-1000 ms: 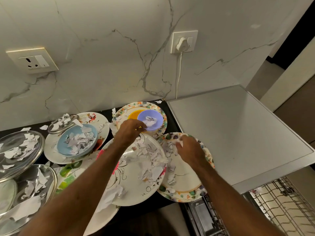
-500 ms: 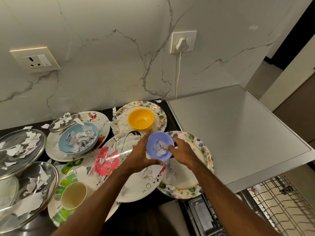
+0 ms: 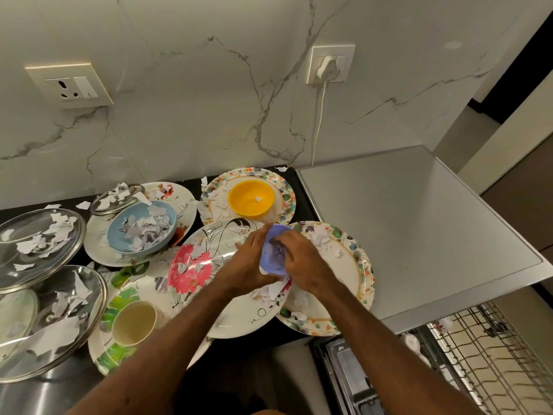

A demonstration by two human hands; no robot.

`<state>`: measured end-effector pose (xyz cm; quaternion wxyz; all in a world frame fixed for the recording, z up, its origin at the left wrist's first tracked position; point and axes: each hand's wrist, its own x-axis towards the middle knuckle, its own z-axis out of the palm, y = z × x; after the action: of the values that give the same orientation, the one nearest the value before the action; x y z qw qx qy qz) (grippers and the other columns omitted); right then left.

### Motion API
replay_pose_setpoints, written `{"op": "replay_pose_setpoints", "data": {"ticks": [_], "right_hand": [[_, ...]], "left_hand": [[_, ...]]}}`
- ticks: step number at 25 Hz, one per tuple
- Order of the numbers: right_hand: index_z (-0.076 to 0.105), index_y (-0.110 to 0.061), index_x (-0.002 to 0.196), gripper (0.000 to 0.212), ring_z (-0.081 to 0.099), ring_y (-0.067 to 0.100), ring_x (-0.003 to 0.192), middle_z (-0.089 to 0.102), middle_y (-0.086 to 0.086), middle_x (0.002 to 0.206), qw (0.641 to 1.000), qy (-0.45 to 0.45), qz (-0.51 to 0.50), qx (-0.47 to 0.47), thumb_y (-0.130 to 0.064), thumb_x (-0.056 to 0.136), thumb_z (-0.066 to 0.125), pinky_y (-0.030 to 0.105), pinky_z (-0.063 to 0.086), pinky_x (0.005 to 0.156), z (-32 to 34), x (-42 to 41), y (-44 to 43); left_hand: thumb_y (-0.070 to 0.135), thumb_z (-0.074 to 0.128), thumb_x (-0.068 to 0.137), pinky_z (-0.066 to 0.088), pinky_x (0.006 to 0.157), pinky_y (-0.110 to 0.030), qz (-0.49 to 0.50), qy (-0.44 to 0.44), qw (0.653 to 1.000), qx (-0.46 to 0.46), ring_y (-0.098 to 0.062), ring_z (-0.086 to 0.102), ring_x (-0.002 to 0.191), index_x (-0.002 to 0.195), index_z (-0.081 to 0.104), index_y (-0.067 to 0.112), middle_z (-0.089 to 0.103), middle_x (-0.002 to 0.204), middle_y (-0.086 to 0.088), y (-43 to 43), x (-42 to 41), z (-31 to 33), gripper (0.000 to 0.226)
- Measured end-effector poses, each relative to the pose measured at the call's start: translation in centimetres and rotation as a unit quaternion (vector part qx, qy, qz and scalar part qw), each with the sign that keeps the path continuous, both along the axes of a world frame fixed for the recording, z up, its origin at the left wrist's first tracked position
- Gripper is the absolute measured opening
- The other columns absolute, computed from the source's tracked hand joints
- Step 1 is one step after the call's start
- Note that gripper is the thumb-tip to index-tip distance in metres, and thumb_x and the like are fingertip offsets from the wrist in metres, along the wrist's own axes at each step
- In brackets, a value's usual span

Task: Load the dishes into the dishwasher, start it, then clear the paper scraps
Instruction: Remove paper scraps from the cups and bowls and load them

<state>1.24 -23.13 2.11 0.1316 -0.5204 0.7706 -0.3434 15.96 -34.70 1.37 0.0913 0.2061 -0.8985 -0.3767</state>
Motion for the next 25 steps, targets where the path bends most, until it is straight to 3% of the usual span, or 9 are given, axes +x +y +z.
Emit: {"op": "replay_pose_setpoints", "data": {"ticks": [2, 5, 10, 12, 15, 18, 21, 23, 25], "right_hand": [[0.054, -0.005, 0.14, 0.051, 0.047, 0.032, 0.127, 0.051, 0.018, 0.138, 0.994, 0.031, 0.067, 0.086, 0.001, 0.089, 0.058, 0.046, 0.042, 0.109, 0.6, 1.2, -0.3], [0.05, 0.002, 0.137, 0.048, 0.044, 0.04, 0.122, 0.047, 0.024, 0.133, 0.979, 0.049, 0.108, 0.164, 0.008, 0.091, 0.058, 0.051, 0.043, 0.102, 0.6, 1.9, -0.3], [0.067, -0.006, 0.12, 0.026, 0.057, 0.037, 0.11, 0.065, 0.017, 0.119, 0.979, 0.098, 0.11, 0.143, -0.005, 0.097, 0.057, 0.051, 0.046, 0.099, -0.8, 0.6, 1.3], [0.067, -0.013, 0.117, 0.03, 0.057, 0.028, 0.11, 0.064, 0.008, 0.12, 0.986, 0.055, 0.062, 0.142, -0.001, 0.089, 0.065, 0.042, 0.048, 0.095, -1.2, -0.3, 2.3], [0.064, -0.017, 0.122, 0.023, 0.06, 0.019, 0.114, 0.064, 0.002, 0.123, 0.978, -0.16, -0.12, 0.053, -0.011, 0.102, 0.054, 0.037, 0.052, 0.097, -1.1, -0.9, 3.5], [0.064, -0.018, 0.126, 0.035, 0.068, 0.032, 0.115, 0.071, 0.013, 0.124, 0.866, -0.429, -0.257, 0.021, -0.041, 0.112, 0.042, 0.047, 0.055, 0.102, -0.1, -1.8, 4.1], [0.059, -0.018, 0.138, 0.057, 0.074, 0.038, 0.107, 0.072, 0.022, 0.124, 0.72, -0.649, -0.238, -0.061, -0.061, 0.104, 0.046, 0.047, 0.063, 0.088, 1.0, -3.2, 7.5], [0.058, -0.018, 0.141, 0.065, 0.075, 0.036, 0.103, 0.072, 0.023, 0.123, 0.657, -0.704, -0.24, -0.121, -0.067, 0.098, 0.052, 0.045, 0.064, 0.082, 1.3, -4.6, 10.8], [0.06, -0.015, 0.139, 0.068, 0.074, 0.035, 0.1, 0.073, 0.023, 0.123, 0.646, -0.699, -0.269, -0.15, -0.066, 0.095, 0.056, 0.042, 0.065, 0.079, 1.2, -6.3, 14.4]], "left_hand": [[0.058, 0.084, 0.075, 0.027, 0.12, -0.026, -0.004, 0.009, 1.0, -0.001, -0.002, 0.027, 0.143, 0.16, 0.013, 0.022, 0.029, 0.163, 0.0, -0.1, -0.3, 0.0, 0.117], [0.041, 0.089, 0.077, 0.032, 0.12, -0.037, 0.001, -0.009, 0.998, -0.055, -0.02, 0.027, 0.152, 0.165, 0.008, 0.018, 0.023, 0.169, -0.005, -0.7, -0.6, 0.2, 0.122], [0.033, 0.09, 0.078, 0.036, 0.12, -0.05, -0.039, -0.062, 0.981, -0.182, -0.033, 0.024, 0.154, 0.164, 0.005, 0.014, 0.013, 0.171, -0.009, -2.7, 0.3, 0.6, 0.123], [0.029, 0.093, 0.074, 0.038, 0.117, -0.052, -0.008, -0.052, 0.986, -0.161, -0.035, 0.025, 0.152, 0.164, 0.008, 0.011, 0.015, 0.169, -0.012, -3.3, 0.5, 0.9, 0.126], [0.042, 0.096, 0.067, 0.042, 0.11, -0.045, 0.059, 0.006, 0.998, -0.025, -0.025, 0.039, 0.141, 0.16, 0.026, 0.017, 0.035, 0.157, -0.007, -2.3, -0.9, 1.4, 0.119], [0.048, 0.096, 0.066, 0.052, 0.091, -0.023, 0.093, 0.044, 0.986, 0.134, -0.004, 0.057, 0.121, 0.144, 0.046, 0.03, 0.056, 0.137, 0.013, 1.5, -4.1, 2.2, 0.095], [0.047, 0.093, 0.069, 0.051, 0.08, -0.009, 0.067, 0.034, 0.974, 0.215, -0.002, 0.058, 0.118, 0.141, 0.045, 0.032, 0.057, 0.132, 0.016, 6.0, -7.7, 2.7, 0.087], [0.052, 0.09, 0.069, 0.052, 0.087, -0.014, 0.014, -0.008, 0.971, 0.239, -0.003, 0.058, 0.12, 0.134, 0.047, 0.043, 0.057, 0.131, 0.019, 8.5, -10.4, 2.4, 0.079], [0.059, 0.09, 0.067, 0.052, 0.098, -0.025, -0.036, -0.063, 0.967, 0.246, -0.003, 0.058, 0.121, 0.13, 0.048, 0.049, 0.057, 0.13, 0.025, 10.9, -13.2, 2.5, 0.076]]}}
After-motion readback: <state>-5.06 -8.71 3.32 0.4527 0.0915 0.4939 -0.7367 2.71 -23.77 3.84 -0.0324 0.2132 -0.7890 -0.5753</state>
